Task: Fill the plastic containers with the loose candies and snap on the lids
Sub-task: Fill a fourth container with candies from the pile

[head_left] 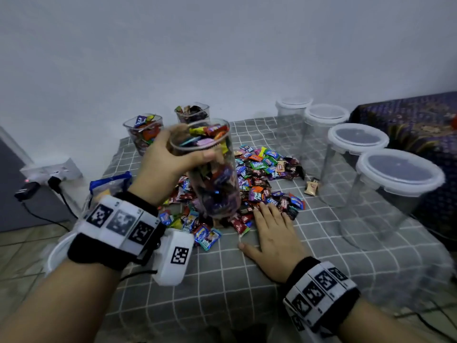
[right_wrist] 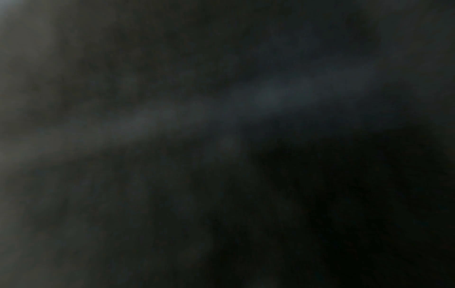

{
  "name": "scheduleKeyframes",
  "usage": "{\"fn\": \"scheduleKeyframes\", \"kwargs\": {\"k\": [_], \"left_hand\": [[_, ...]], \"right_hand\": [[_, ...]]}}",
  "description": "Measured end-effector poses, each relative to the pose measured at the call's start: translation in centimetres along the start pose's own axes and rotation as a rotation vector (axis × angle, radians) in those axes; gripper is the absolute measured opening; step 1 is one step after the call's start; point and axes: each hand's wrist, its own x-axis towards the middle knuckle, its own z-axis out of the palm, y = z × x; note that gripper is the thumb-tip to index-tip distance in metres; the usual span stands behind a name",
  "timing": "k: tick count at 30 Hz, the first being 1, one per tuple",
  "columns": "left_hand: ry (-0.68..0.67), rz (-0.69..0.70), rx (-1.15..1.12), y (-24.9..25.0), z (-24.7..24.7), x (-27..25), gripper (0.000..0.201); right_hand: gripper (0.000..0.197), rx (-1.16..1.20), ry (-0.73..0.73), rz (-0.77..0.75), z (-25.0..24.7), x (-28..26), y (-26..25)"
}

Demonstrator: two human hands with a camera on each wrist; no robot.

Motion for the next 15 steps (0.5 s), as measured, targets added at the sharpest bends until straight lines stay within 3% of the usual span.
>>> {"fn": "scheduleKeyframes", "kwargs": {"k": [8, 12, 15], "left_hand": [[0.171, 0.016, 0.029, 0.2, 2.7, 7.6, 0.103], [0.242, 0.033, 0.116, -1.5, 4.9, 11.9, 0.087], [0.277, 0.03, 0.145, -2.5, 6.4, 14.9, 0.086]], "right_hand": [[0.101, 0.026, 0.015, -0.026, -0.2, -0.2, -0.1], [0.099, 0.059, 0.042, -0.039, 0.1, -0.1, -0.1], [0.09, 0.09, 0.045, -0.032, -0.1, -0.1, -0.1]]}}
